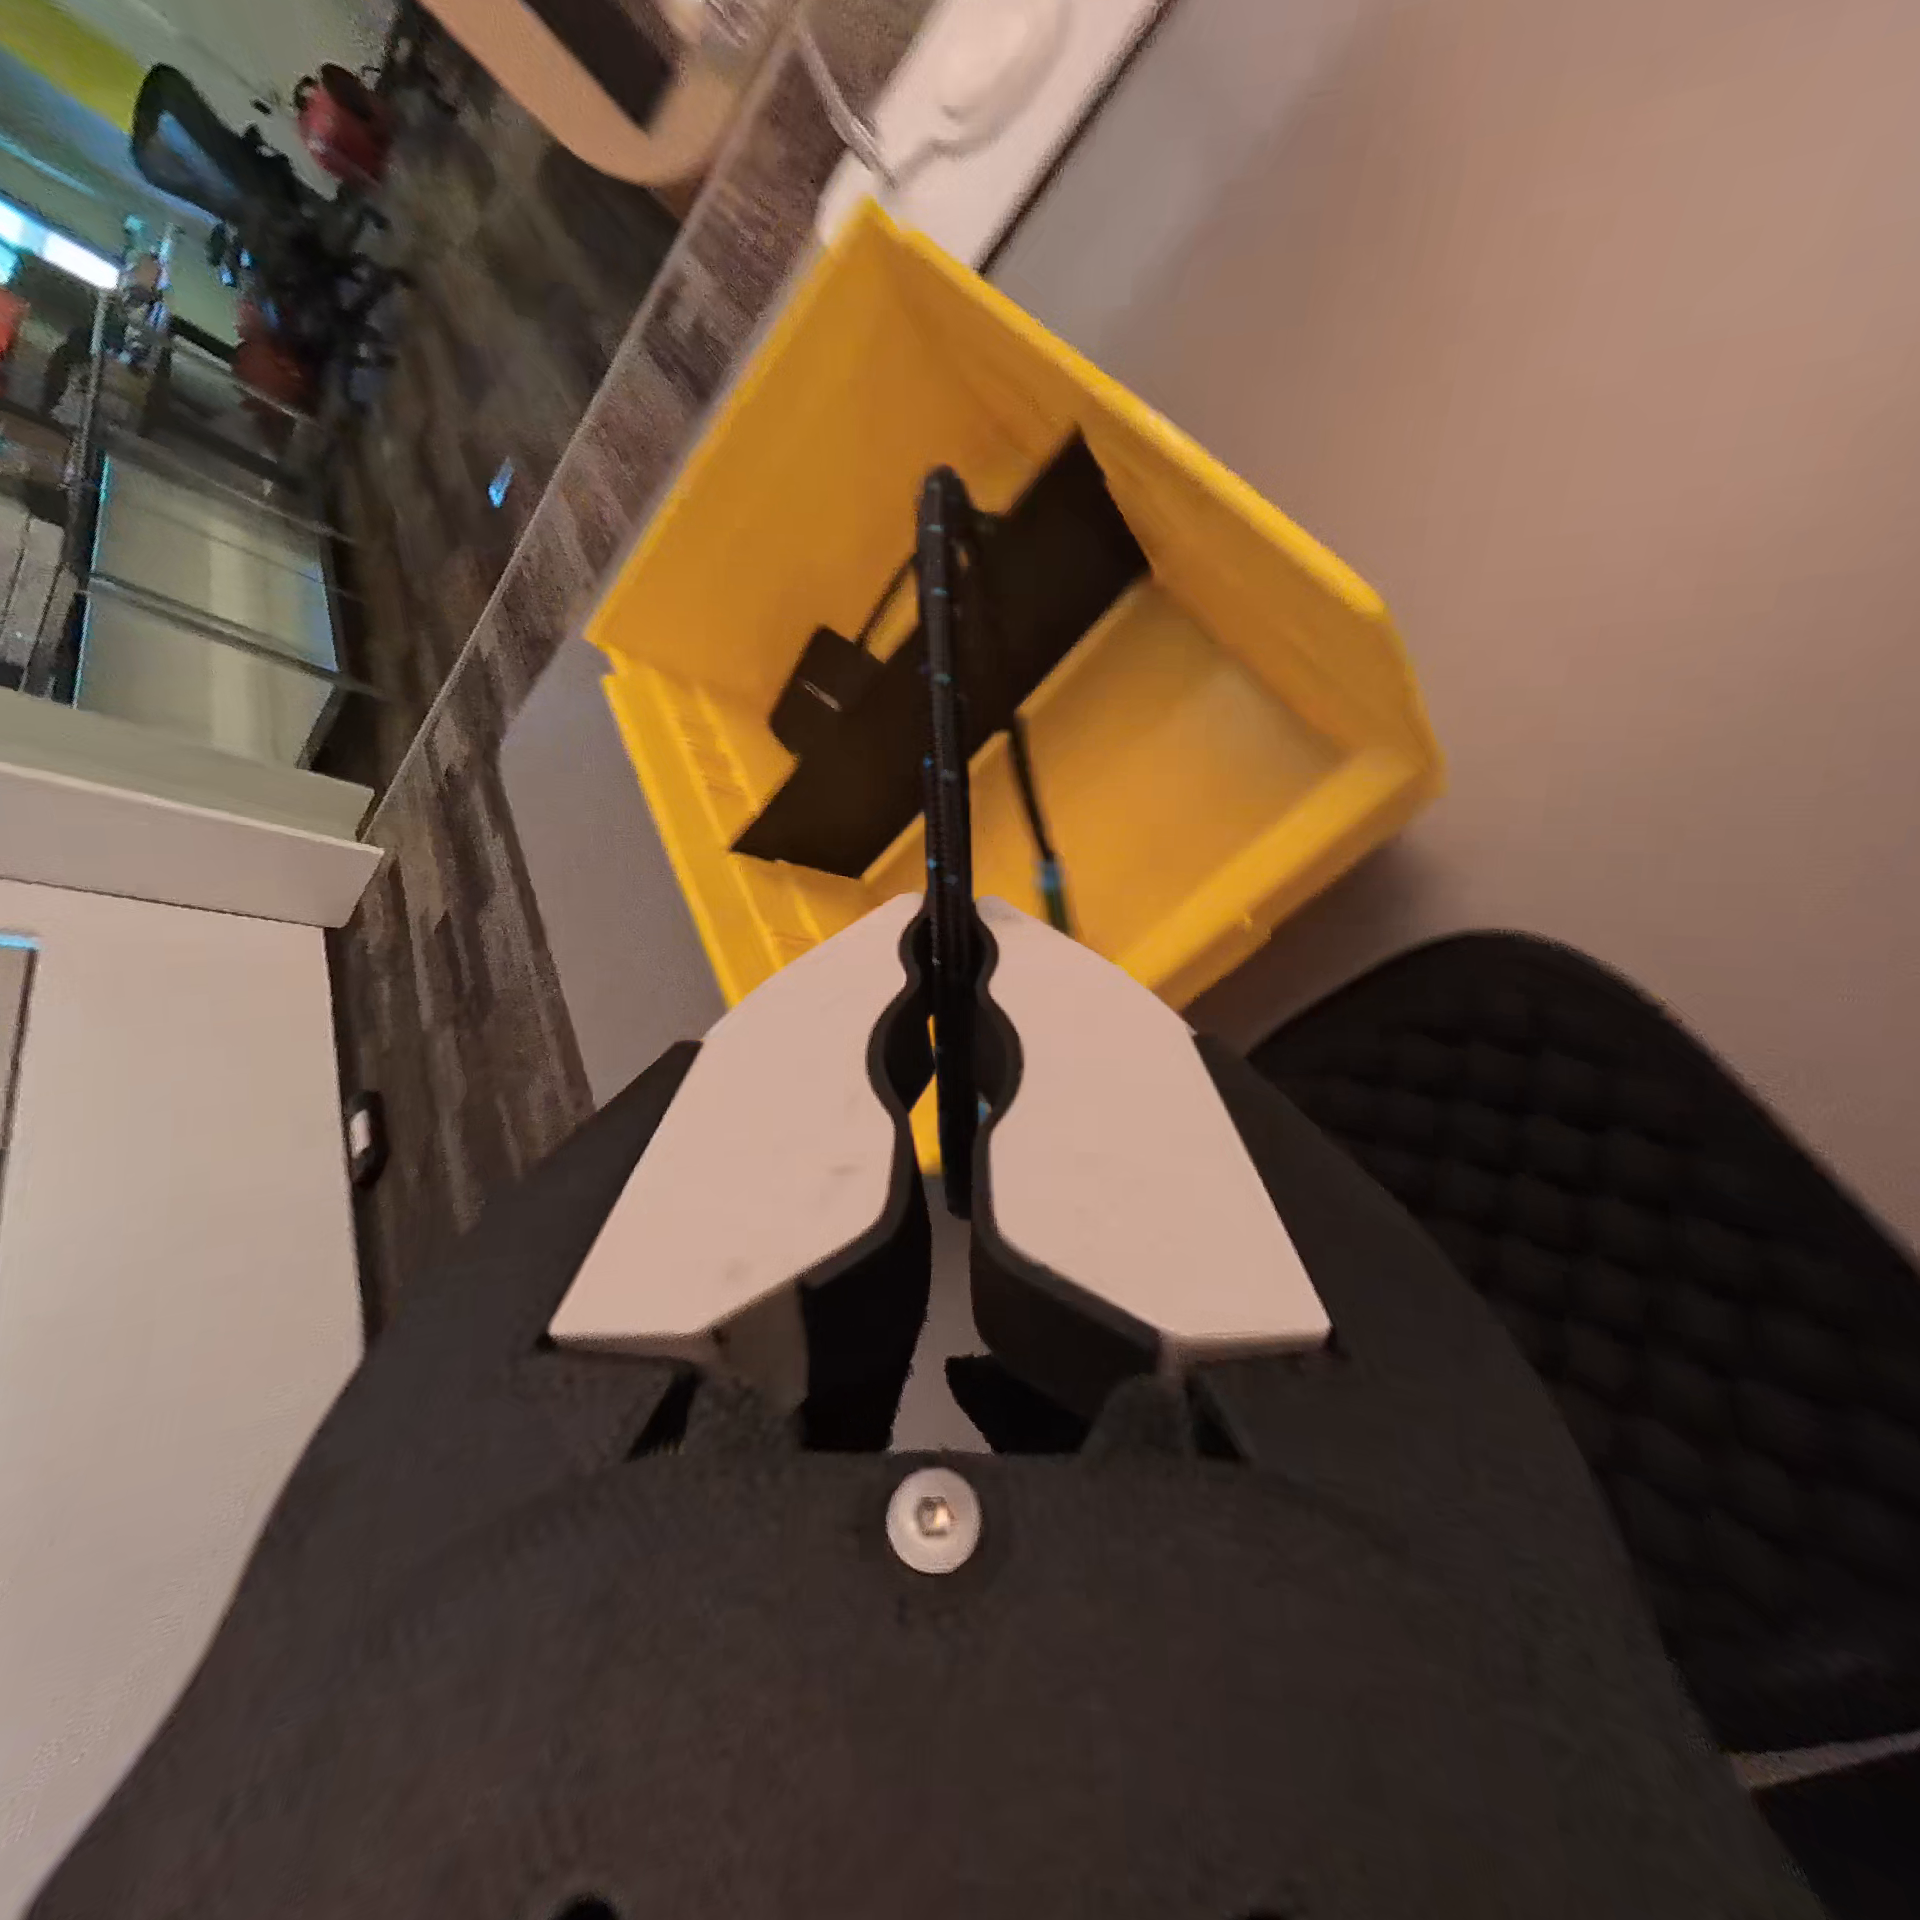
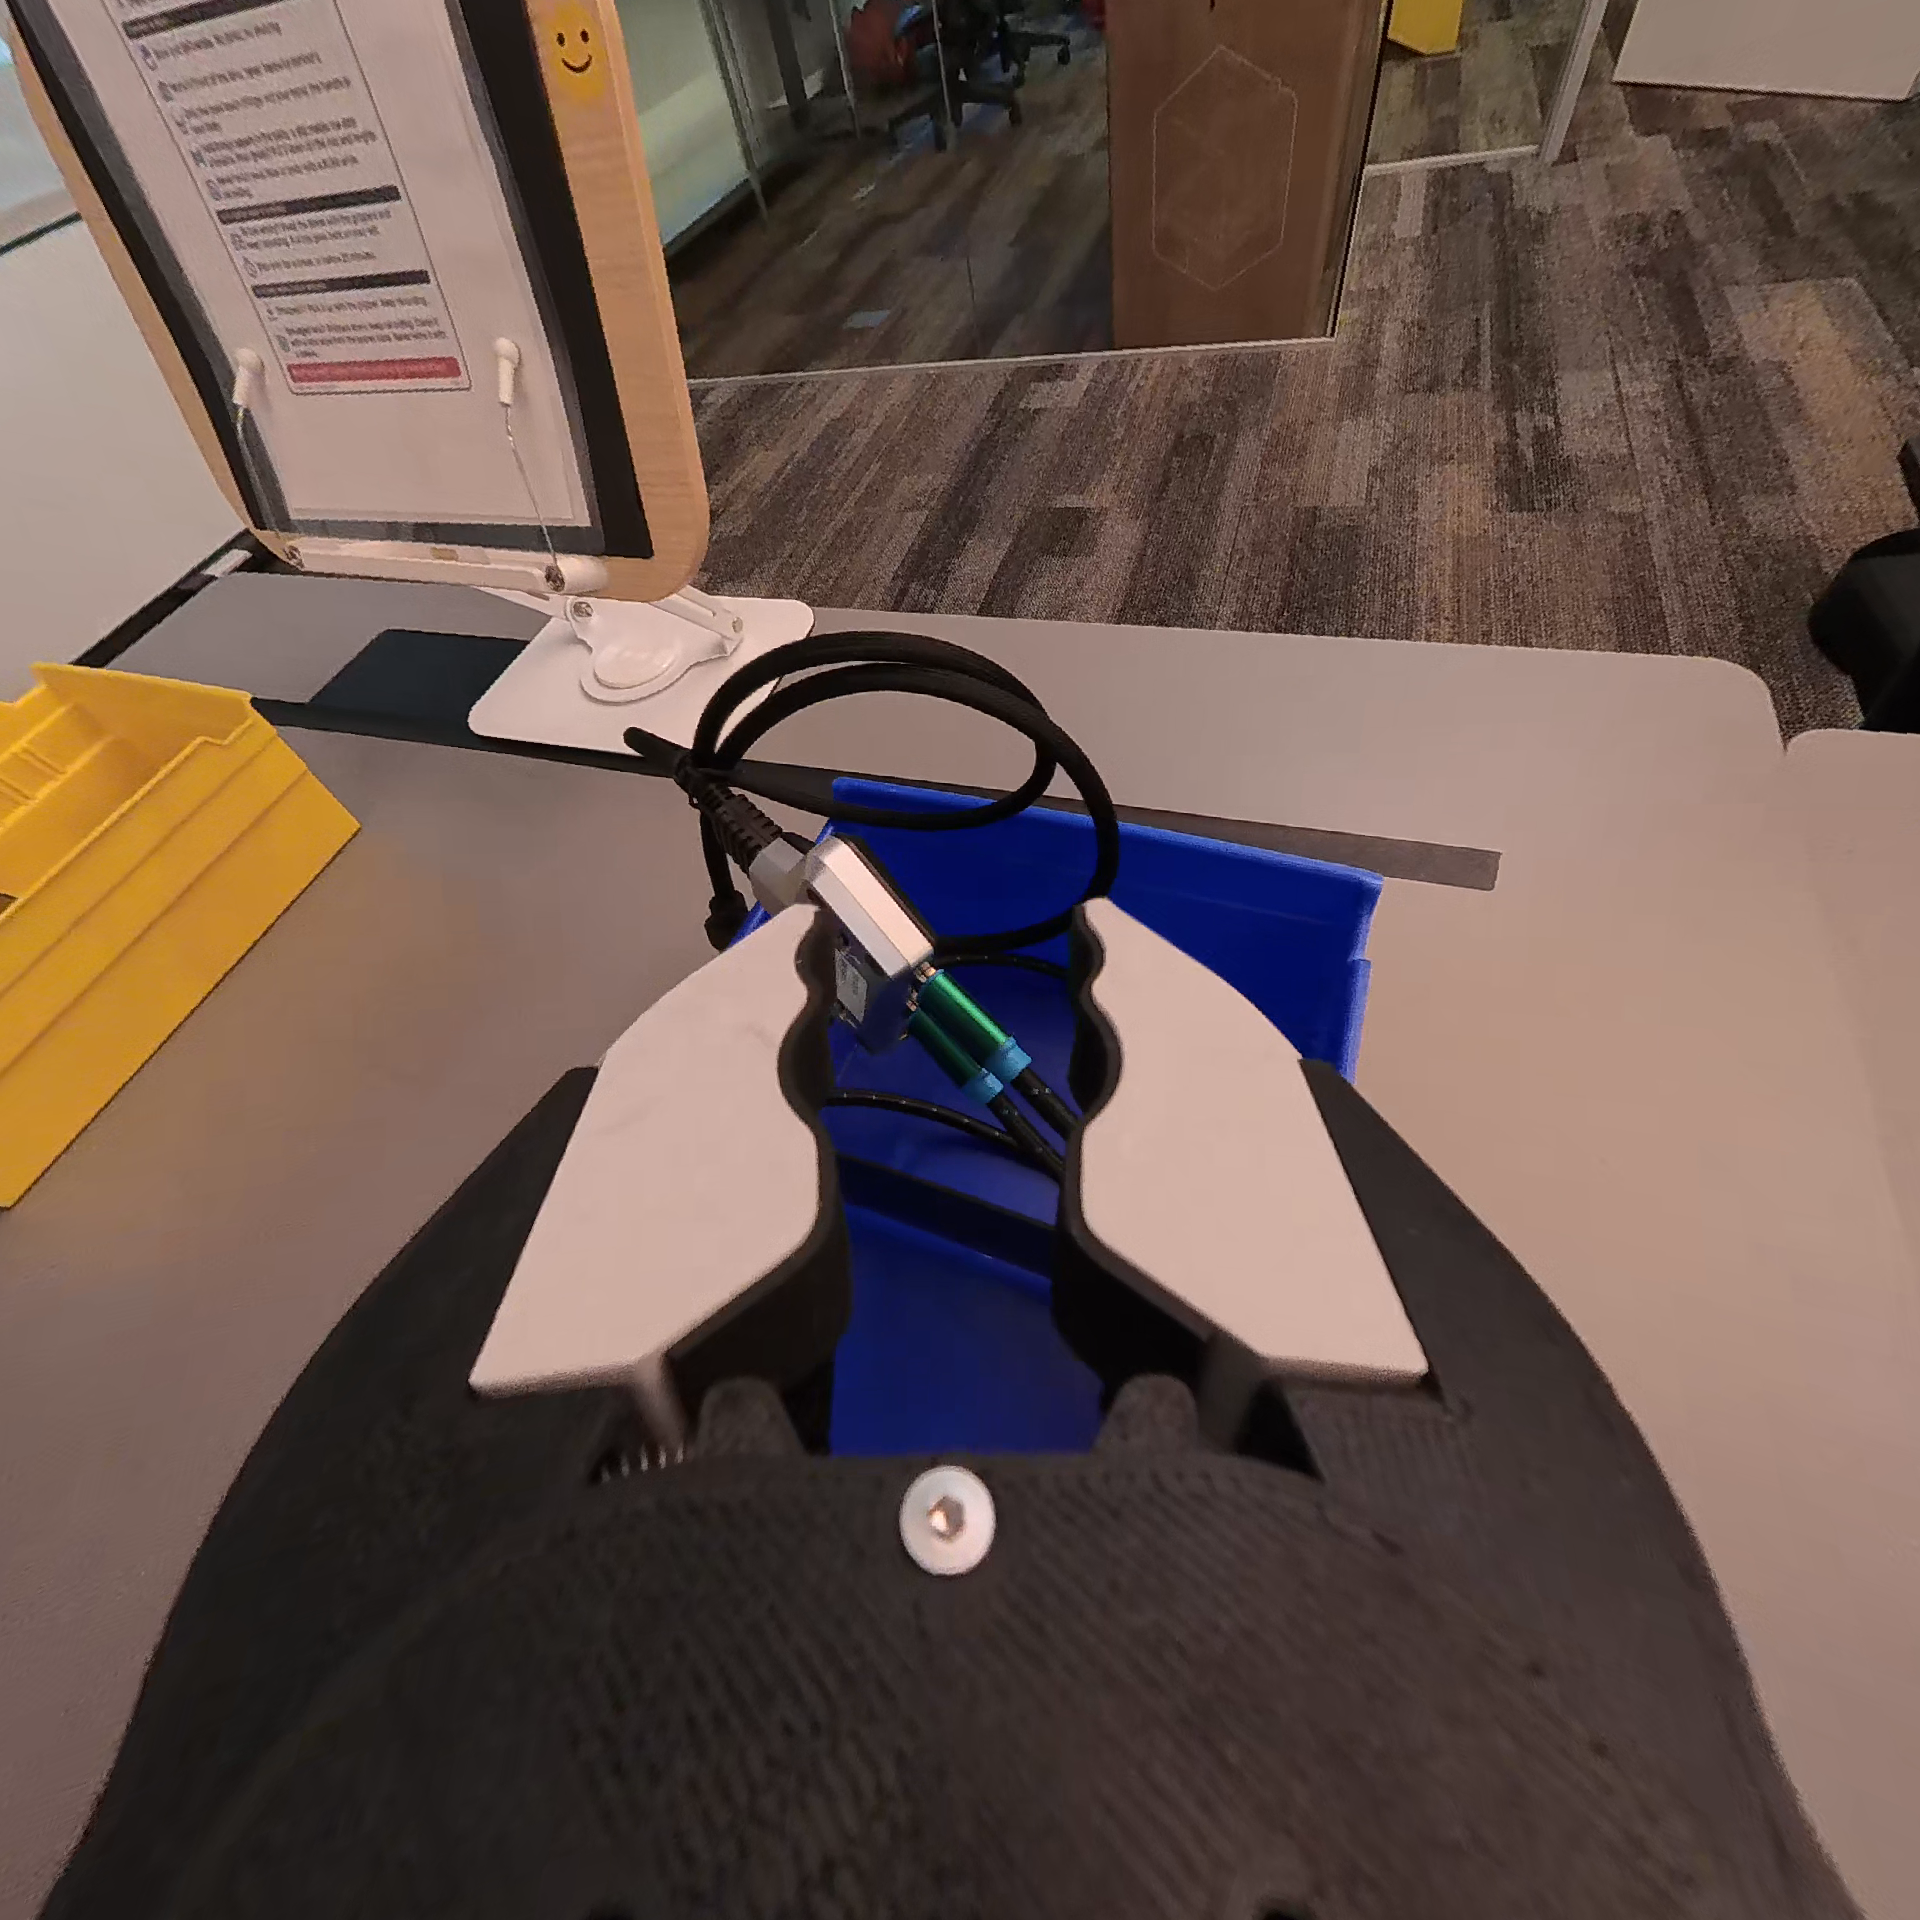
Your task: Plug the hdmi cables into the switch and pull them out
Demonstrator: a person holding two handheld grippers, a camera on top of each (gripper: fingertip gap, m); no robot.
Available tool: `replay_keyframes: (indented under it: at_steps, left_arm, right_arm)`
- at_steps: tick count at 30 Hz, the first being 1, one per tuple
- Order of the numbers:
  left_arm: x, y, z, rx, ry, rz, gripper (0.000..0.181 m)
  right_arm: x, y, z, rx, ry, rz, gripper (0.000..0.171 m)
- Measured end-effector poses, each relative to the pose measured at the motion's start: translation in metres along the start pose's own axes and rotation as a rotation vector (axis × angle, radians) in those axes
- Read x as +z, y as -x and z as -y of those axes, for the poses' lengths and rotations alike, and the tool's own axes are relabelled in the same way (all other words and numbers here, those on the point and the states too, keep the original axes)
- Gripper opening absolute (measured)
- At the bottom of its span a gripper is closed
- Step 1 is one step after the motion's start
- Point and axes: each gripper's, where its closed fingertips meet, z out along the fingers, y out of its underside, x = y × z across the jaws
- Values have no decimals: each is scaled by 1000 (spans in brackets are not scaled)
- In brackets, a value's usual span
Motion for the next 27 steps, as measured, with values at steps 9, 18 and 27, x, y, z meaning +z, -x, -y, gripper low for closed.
replay_keyframes:
  at_steps: [9, 18, 27]
  left_arm:
    - [-22, -22, 154, 21, -329, -45, 0]
    - [103, -151, 238, 287, -265, -117, 0]
    - [142, -269, 232, 374, -261, -364, 0]
  right_arm:
    - [-3, -7, -9, -31, 48, -41, 45]
    - [-30, -42, -18, 57, 4, -93, 44]
    - [-34, -50, -18, 99, -25, -79, 44]
